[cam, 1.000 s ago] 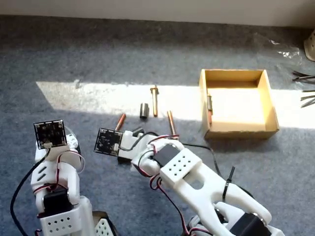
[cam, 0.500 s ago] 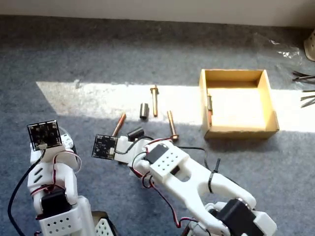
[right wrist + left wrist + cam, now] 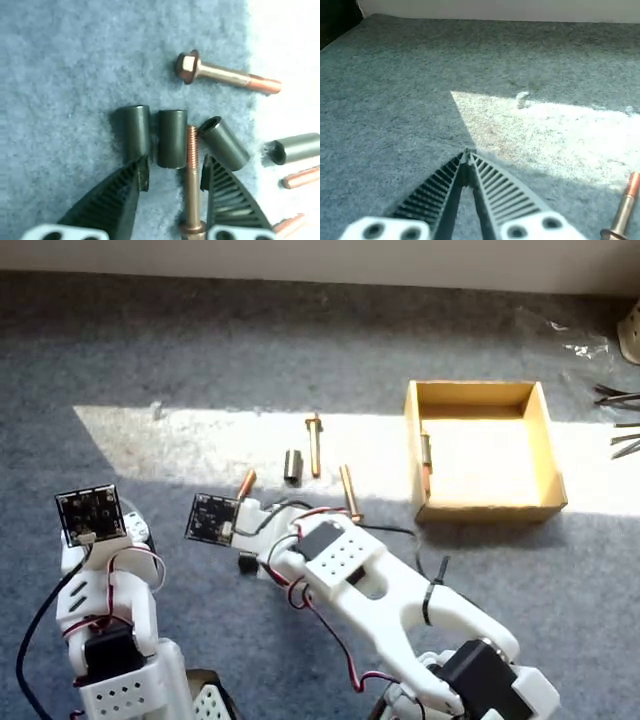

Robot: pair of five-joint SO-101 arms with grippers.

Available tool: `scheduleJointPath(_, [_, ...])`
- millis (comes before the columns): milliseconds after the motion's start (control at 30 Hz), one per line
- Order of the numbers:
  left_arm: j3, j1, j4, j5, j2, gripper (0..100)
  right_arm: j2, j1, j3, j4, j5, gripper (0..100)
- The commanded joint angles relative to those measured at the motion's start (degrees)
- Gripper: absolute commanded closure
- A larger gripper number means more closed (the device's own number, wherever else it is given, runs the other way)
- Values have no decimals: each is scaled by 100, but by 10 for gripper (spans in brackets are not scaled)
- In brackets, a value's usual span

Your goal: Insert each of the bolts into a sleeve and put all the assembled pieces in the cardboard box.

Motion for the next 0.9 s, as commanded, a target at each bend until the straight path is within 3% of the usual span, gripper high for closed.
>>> scheduleJointPath(0, [-57,-48,-141,0,-40,993,-277,127,-312,-110,70,837])
scheduleJointPath(167, [-57,-48,-141,0,-40,993,4,119,-321,-145,70,896])
scheduleJointPath(867, [-48,-48,-141,0,-40,993,303,31,-338,-1138,44,899])
